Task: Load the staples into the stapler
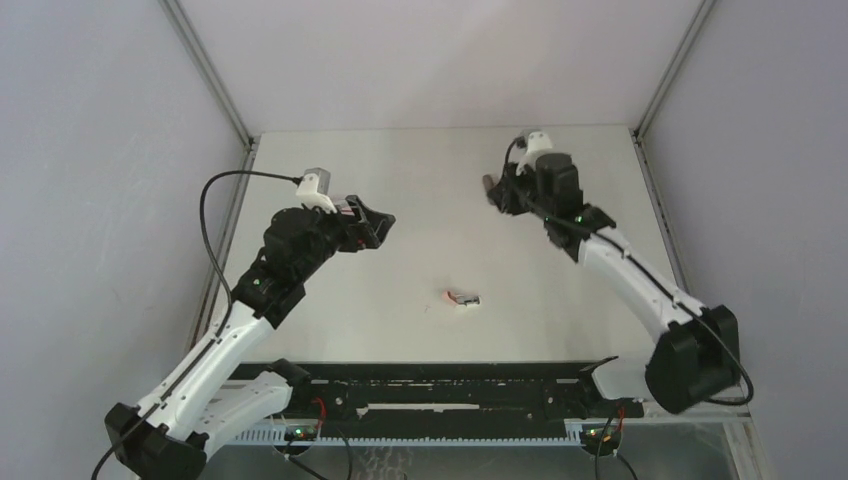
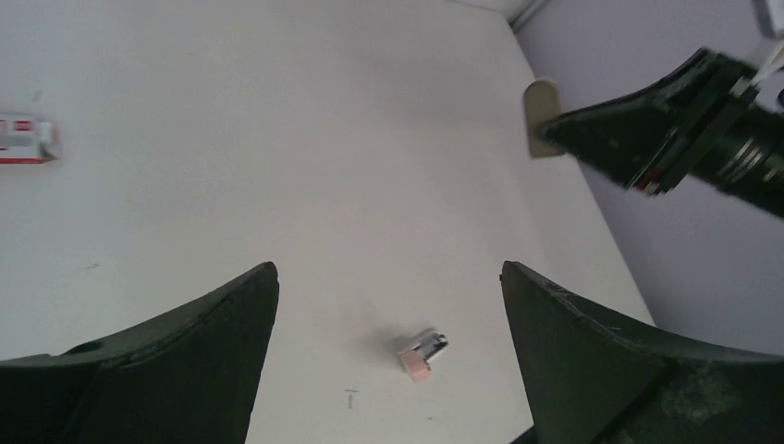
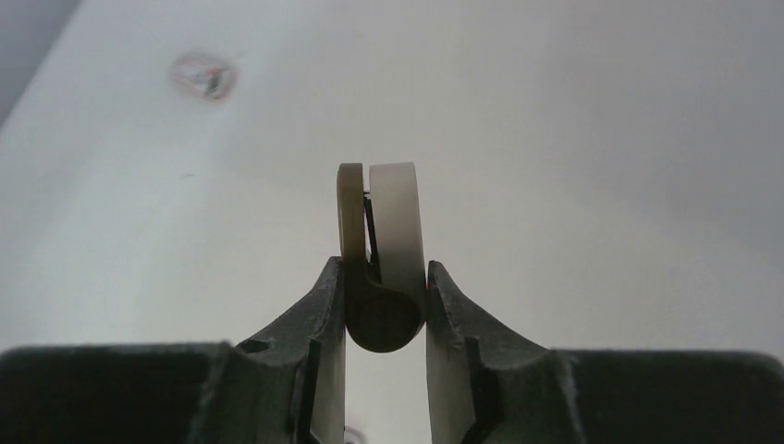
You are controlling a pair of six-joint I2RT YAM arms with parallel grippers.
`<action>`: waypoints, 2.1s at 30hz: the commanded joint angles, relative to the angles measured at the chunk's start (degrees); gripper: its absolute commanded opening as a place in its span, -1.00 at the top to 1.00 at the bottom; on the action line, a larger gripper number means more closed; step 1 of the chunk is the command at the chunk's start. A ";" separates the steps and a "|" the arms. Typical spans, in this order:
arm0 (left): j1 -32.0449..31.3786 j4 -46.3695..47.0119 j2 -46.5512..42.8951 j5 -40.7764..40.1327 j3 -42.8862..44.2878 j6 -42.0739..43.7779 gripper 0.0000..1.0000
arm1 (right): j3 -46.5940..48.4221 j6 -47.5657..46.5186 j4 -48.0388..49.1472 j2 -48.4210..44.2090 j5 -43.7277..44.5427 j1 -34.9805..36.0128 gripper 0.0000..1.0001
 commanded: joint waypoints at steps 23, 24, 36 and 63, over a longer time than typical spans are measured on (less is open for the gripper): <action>-13.30 20.87 16.80 12.53 -0.48 -9.63 -0.95 | -31.45 5.27 33.32 -22.84 7.55 30.96 1.00; -13.50 20.83 17.30 12.67 -0.28 -9.57 -0.93 | -31.48 5.43 33.57 -22.82 7.50 31.08 1.00; -13.85 21.77 18.71 13.45 -0.29 -10.02 -0.13 | -31.45 5.53 34.89 -21.15 8.24 31.21 1.00; -11.90 18.89 6.79 40.47 -2.83 9.88 1.00 | -23.90 16.39 20.40 -31.12 -47.28 7.18 -0.47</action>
